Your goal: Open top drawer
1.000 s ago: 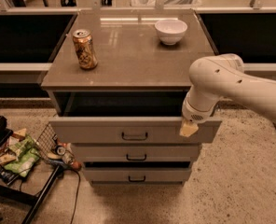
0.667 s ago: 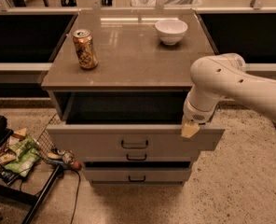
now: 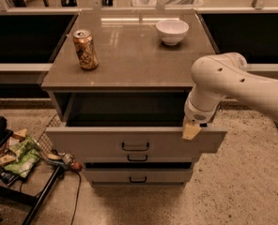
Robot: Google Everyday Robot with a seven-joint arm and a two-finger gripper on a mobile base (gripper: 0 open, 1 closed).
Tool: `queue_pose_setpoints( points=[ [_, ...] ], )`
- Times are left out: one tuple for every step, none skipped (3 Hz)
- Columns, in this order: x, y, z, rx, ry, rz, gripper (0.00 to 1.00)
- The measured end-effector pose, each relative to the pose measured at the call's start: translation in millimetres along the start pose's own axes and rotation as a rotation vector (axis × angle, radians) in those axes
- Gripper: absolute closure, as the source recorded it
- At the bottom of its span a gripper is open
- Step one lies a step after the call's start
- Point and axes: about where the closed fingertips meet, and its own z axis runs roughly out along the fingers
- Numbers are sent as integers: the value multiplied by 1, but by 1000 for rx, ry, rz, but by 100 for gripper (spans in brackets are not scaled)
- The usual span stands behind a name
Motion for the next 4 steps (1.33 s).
queue_pose_setpoints(
  points=[
    [0, 1, 1, -2, 1, -1, 38],
    [0, 1, 1, -3, 1, -1, 14],
    [0, 2, 3, -5, 2, -1, 0],
    [0, 2, 3, -5, 2, -1, 0]
  ],
)
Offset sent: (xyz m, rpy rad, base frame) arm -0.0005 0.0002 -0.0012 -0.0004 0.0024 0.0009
